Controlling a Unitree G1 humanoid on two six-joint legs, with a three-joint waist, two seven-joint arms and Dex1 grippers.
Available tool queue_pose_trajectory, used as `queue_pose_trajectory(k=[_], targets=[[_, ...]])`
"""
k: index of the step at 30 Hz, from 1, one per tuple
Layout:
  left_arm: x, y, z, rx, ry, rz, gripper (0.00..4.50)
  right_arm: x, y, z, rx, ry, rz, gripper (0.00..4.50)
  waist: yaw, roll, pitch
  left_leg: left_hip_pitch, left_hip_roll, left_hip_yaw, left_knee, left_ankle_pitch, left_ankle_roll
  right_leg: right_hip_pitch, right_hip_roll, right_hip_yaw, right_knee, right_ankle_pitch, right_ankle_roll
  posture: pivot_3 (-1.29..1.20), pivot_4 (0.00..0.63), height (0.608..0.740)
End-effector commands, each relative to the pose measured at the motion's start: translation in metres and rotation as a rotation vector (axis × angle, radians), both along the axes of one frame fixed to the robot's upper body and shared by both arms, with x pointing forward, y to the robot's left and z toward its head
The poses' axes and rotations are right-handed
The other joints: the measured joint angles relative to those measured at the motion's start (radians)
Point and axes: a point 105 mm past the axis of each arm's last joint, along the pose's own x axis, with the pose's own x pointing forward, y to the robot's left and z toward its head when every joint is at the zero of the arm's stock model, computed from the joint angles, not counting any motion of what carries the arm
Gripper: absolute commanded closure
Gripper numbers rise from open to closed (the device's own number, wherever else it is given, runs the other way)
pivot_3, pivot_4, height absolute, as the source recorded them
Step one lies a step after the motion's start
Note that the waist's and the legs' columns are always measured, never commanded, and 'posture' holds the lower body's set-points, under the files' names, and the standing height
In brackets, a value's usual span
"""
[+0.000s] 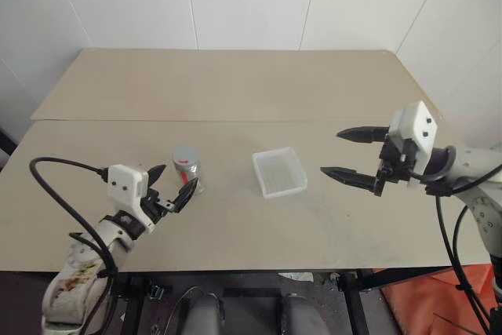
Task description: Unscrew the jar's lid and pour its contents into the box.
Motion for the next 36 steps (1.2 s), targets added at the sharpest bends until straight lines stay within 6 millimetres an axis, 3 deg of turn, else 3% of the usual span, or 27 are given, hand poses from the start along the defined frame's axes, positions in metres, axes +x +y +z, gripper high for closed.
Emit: queue_pose_trajectory(k=[1,6,11,19,22,28,32,36], targets=[[0.007,-0.009,0.005,-0.011,-0.057,0.048,0.03,0.001,0.002,0.014,-0.004,-0.066,-0.016,0.0,0.0,0.0,0.0,0.0,0.0,0.0,0.0,0.0,0.0,0.0,0.0,0.0,0.0,0.0,0.0,0.0,0.15,0.74],[0.009,-0.018,0.001,0.0,-0.066,0.046,0.03,-0.001,0.004,0.015,0.001,-0.075,-0.017,0.0,0.001,0.0,0.0,-0.001,0.0,0.0,0.0,0.0,0.0,0.0,0.0,0.0,0.0,0.0,0.0,0.0,0.15,0.74],[0.028,-0.021,0.0,0.066,-0.132,0.121,0.03,0.001,0.007,0.017,0.011,-0.083,0.0,0.0,0.004,0.0,0.0,0.0,0.0,-0.001,0.0,0.0,0.0,0.0,0.0,0.0,0.0,0.0,0.0,0.0,0.15,0.74],[0.037,-0.026,-0.006,0.036,-0.147,0.175,0.03,-0.002,0.007,0.022,0.023,-0.097,0.014,0.0,0.01,0.0,0.0,-0.001,-0.001,-0.001,0.0,0.0,0.0,0.0,0.0,0.0,-0.001,0.0,0.0,0.0,0.15,0.74],[0.04,-0.027,-0.004,0.033,-0.161,0.198,0.67,-0.002,0.007,0.022,0.022,-0.098,0.015,0.0,0.011,0.0,0.0,-0.001,-0.001,-0.001,0.0,0.0,0.0,0.0,0.0,0.0,-0.001,0.0,0.0,0.0,0.15,0.74],[0.04,-0.035,-0.006,0.021,-0.159,0.174,2.5,-0.002,0.007,0.022,0.025,-0.1,0.012,0.0,0.011,0.0,0.0,-0.001,-0.001,-0.001,0.0,0.0,0.0,0.0,0.0,0.0,-0.001,0.0,0.001,0.0,0.15,0.74],[0.044,-0.034,-0.001,0.021,-0.155,0.172,2.5,0.0,0.008,0.024,0.029,-0.104,0.011,0.0,0.012,0.0,0.0,-0.001,-0.001,-0.001,0.0,0.0,0.0,0.0,0.0,0.0,-0.001,0.0,0.001,0.0,0.15,0.74],[0.048,-0.026,0.024,0.091,-0.185,0.095,2.5,0.001,0.015,0.027,0.057,-0.115,0.034,0.0,0.01,0.0,0.0,-0.001,-0.001,-0.001,0.0,0.0,0.0,0.0,0.0,0.0,0.0,0.0,0.001,0.0,0.15,0.74]])
